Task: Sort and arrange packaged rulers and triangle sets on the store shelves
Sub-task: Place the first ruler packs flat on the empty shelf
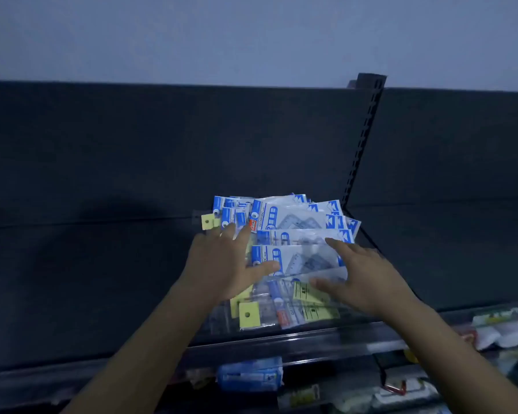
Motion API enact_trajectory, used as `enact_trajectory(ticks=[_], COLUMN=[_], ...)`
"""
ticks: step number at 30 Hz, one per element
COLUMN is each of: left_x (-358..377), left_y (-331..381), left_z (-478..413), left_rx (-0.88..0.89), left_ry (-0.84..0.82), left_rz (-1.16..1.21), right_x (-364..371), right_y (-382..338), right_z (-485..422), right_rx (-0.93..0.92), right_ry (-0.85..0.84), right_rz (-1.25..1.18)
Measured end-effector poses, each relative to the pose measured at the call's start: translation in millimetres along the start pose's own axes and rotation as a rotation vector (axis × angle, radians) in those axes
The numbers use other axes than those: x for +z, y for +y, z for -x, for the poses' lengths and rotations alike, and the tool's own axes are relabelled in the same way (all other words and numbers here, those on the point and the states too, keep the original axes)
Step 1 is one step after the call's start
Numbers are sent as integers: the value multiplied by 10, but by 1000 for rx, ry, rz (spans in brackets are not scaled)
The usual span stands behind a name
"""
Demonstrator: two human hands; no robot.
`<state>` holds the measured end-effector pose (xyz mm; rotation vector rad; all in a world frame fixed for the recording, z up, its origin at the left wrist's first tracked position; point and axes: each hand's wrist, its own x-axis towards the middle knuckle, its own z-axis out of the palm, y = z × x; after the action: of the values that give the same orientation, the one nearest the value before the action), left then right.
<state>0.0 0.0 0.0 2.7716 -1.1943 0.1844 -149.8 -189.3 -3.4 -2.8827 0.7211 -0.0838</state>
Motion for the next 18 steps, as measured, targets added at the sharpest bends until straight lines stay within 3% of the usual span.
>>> enact_trajectory(ticks=[4, 9, 18], left_x=[179, 304, 403], left_y=[79, 234, 408], left_z=[-82, -196, -402], left_rx=[136, 306, 123], left_ry=[0, -148, -249], left_rz=[21, 168, 384], right_x=[145, 200, 254], right_y=[106, 235, 484], right_z=[-105, -352, -617], right_rx=[-11, -76, -289], right_ry=[-33, -38, 68], right_rz=[-13, -19, -53])
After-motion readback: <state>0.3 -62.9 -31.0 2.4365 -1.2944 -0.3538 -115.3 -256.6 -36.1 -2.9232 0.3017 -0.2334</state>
